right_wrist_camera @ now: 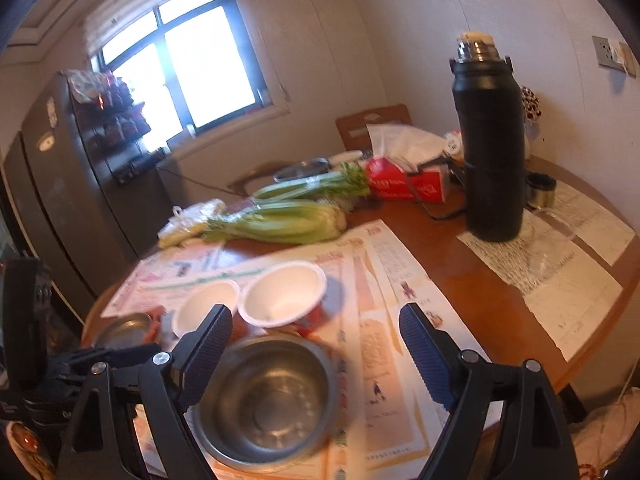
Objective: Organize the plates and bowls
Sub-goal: 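Close the left tool on the rim of the large steel bowl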
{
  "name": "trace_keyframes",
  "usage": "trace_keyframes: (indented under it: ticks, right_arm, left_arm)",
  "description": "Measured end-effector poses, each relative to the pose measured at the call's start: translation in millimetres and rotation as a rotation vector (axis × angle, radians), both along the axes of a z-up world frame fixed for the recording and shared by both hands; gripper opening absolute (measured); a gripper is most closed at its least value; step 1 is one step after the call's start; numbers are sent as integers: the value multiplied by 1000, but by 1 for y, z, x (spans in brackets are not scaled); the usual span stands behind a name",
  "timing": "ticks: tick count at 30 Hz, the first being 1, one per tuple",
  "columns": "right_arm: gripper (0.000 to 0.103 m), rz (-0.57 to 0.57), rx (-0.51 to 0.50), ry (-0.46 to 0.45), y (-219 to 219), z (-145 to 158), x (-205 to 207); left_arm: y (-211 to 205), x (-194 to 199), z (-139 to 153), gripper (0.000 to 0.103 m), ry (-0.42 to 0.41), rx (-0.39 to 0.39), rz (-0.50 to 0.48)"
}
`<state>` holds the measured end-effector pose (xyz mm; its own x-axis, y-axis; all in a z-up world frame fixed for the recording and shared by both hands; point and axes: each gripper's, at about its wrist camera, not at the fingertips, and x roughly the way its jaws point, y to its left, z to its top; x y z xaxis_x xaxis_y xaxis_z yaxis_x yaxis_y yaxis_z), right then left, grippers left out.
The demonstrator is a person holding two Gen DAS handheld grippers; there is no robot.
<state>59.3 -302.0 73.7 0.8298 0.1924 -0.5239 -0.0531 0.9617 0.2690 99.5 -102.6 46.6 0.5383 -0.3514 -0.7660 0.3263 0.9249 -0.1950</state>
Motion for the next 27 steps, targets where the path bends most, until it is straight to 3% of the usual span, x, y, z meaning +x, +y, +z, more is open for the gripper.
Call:
trace_keyframes:
  ticks: [8,19,24,27]
  right_arm:
    - [85,28,-60,76,10,-24,5]
    - [85,9,-112,172,14,-50,13]
    - [85,10,-175,204,19,-60,12]
    - [83,57,-149,206,22,-64,11]
  left_arm:
    - [-1,11,-27,63,97,-14,-2]
    - [0,19,-43,62,89,74,52]
    - [-8,23,-49,63,98,71,44]
    - [-10,24,-52,62,94,81,50]
